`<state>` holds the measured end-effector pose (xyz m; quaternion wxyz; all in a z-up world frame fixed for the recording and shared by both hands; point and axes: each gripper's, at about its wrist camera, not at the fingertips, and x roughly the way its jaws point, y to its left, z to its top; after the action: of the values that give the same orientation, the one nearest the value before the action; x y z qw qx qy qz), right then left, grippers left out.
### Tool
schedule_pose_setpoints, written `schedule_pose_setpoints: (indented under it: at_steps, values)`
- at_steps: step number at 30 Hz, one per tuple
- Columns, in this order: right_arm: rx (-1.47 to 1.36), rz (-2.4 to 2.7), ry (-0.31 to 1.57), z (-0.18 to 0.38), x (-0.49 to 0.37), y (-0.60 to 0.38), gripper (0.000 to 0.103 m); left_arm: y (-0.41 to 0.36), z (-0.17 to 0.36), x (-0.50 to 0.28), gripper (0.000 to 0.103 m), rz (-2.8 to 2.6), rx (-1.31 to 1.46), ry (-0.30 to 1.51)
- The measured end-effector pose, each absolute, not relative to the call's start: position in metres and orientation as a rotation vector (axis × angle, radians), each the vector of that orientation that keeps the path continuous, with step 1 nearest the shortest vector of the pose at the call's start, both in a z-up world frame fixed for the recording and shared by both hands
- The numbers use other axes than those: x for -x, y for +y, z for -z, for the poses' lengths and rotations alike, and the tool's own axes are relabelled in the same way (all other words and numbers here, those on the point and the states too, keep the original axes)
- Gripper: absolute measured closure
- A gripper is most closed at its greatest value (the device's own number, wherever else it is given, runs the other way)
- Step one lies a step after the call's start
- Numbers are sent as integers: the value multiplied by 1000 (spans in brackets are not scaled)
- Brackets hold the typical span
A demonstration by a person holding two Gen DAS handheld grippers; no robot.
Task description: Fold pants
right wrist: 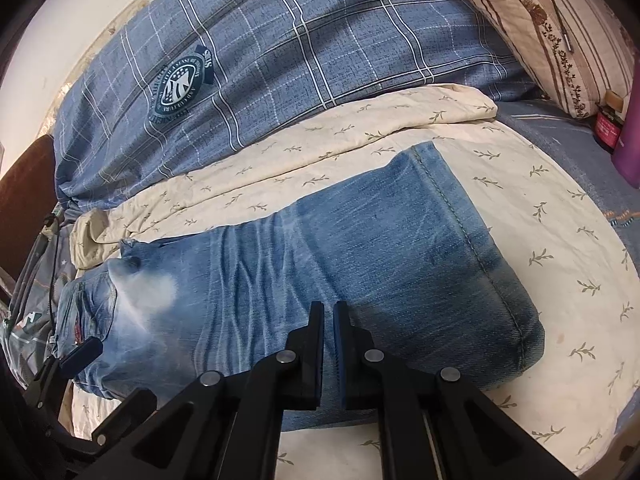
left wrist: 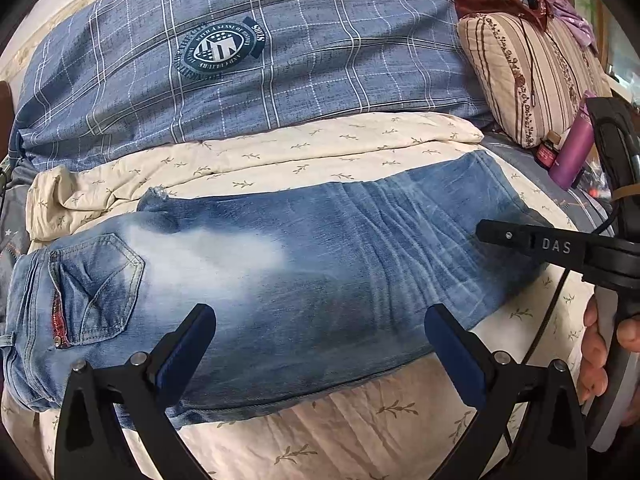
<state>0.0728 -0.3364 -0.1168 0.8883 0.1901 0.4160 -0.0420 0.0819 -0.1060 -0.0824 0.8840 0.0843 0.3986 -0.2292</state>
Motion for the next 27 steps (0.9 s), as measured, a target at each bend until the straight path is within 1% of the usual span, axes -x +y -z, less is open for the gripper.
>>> schedule_pose_setpoints:
  at_steps: [10,27]
  values:
    - [-395,86,867,117,-74,-335,95,-116,85,-73,0,559,-174,872]
    - [-414,72,846,113,-71,-342,95,-136,91,-58,0,606,-239,885]
